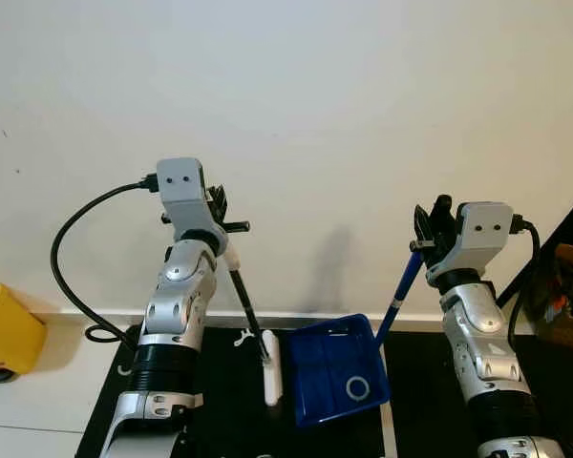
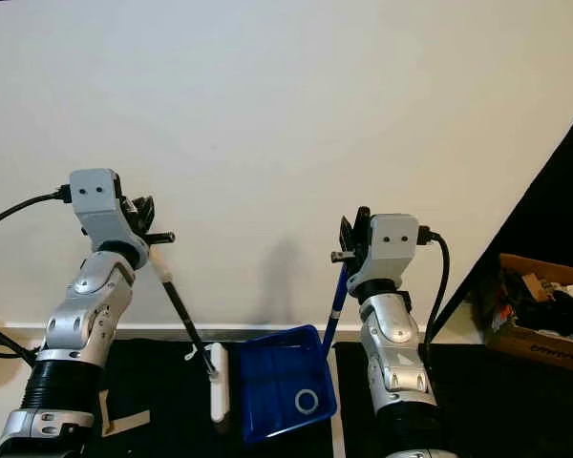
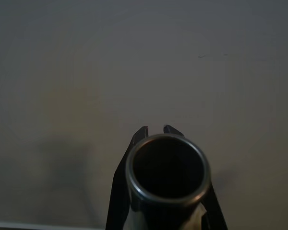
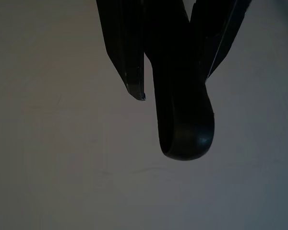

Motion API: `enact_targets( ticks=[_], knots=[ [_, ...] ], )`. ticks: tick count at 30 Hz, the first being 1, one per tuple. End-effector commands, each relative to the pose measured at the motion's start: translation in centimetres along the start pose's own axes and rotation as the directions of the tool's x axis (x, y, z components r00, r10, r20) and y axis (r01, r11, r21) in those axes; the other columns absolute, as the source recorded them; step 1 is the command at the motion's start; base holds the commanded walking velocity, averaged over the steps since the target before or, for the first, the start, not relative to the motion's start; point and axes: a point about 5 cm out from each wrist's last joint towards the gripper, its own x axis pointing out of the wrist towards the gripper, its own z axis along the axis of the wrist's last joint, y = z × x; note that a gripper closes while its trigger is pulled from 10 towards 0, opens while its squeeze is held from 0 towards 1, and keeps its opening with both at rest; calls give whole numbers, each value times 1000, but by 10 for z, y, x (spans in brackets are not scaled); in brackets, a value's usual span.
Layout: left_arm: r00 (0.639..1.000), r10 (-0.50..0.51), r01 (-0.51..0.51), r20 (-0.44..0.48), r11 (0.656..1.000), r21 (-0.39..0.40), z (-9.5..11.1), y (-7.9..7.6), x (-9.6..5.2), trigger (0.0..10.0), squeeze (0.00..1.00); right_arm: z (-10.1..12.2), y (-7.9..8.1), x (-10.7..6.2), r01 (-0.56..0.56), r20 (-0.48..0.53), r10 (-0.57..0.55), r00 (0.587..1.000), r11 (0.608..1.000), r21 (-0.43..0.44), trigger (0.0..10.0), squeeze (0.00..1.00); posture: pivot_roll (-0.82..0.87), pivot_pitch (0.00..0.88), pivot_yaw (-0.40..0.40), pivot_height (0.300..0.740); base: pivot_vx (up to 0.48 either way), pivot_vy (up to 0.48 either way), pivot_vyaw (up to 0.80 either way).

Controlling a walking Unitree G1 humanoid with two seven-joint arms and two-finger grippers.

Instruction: Sweep floor

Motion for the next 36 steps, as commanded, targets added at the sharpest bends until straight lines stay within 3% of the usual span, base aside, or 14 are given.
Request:
enact_targets(
  ticks=[1, 11, 36],
  knots=[
    [999, -7, 6, 40, 1000, 14, 8, 1, -2, 10000, 0, 6, 1, -1, -2, 39, 2, 999, 1000, 2, 10000, 0, -83, 98, 96, 740, 0, 0, 0],
    [1000, -22, 22, 6, 999, 42, 1, -5, -2, 10000, 0, 3, -2, -2, 27, 33, -27, 999, 1000, 8, 10000, 0, -71, 91, 112, 740, 0, 0, 0],
    [1000, -20, 21, -11, 997, 71, -3, -2, -6, 10000, 0, 2, -2, -6, 27, 28, -27, 999, 1000, 1, 10000, 0, -72, 81, 113, 740, 0, 0, 0]
  ],
)
